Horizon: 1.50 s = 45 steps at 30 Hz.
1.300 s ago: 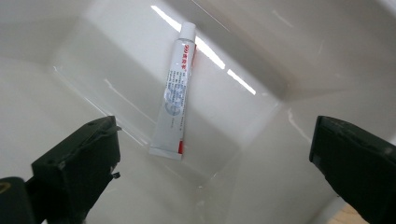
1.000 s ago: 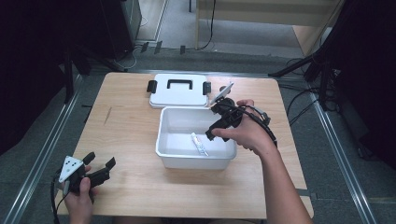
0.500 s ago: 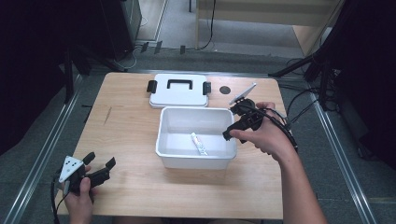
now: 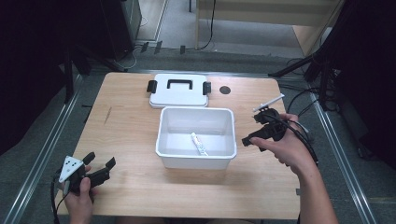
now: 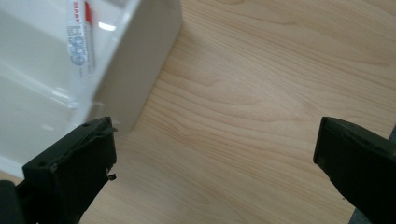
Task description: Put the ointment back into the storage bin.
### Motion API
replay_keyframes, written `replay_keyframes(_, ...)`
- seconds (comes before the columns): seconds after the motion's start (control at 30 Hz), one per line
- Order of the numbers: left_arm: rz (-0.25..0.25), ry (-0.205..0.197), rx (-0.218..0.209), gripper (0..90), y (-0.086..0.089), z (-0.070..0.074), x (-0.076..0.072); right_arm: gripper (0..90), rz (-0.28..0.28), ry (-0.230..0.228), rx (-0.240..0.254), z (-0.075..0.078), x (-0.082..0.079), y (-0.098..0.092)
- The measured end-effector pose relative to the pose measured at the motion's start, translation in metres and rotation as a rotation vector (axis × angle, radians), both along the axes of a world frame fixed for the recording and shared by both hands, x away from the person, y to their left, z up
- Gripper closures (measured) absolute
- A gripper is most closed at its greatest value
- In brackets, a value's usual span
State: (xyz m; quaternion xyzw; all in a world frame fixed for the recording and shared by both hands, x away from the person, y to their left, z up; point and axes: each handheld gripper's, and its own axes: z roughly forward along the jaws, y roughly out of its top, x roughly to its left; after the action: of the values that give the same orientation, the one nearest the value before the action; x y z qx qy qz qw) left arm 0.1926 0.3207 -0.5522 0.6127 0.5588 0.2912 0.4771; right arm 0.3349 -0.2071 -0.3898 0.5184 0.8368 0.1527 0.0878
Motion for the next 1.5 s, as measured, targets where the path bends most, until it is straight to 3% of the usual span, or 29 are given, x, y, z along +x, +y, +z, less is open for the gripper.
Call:
replay_keyframes(0.33,0.0,-0.002,0.002,14.4,0.0,0.0,0.0,0.0,-0.131,-0.063,0.086,-0.031,-0.015,-0.053)
replay_keyframes(0.67,0.002,-0.002,0.002,14.4,0.0,0.0,0.0,0.0,-0.253,-0.217,0.185,-0.076,-0.036,-0.094)
replay_keyframes(0.77,0.003,-0.002,0.002,14.4,0.0,0.0,0.0,0.0,-0.278,-0.256,0.194,-0.09,-0.044,-0.105)
replay_keyframes(1.1,0.003,-0.001,0.006,14.4,0.0,0.0,0.0,0.0,-0.291,-0.408,0.26,-0.133,-0.075,-0.131)
replay_keyframes(1.33,0.001,0.001,0.004,14.4,0.0,0.0,0.0,0.0,-0.288,-0.489,0.302,-0.148,-0.094,-0.143)
replay_keyframes(1.5,0.002,0.004,-0.001,14.4,-0.001,0.0,0.0,0.0,-0.301,-0.542,0.37,-0.157,-0.106,-0.155)
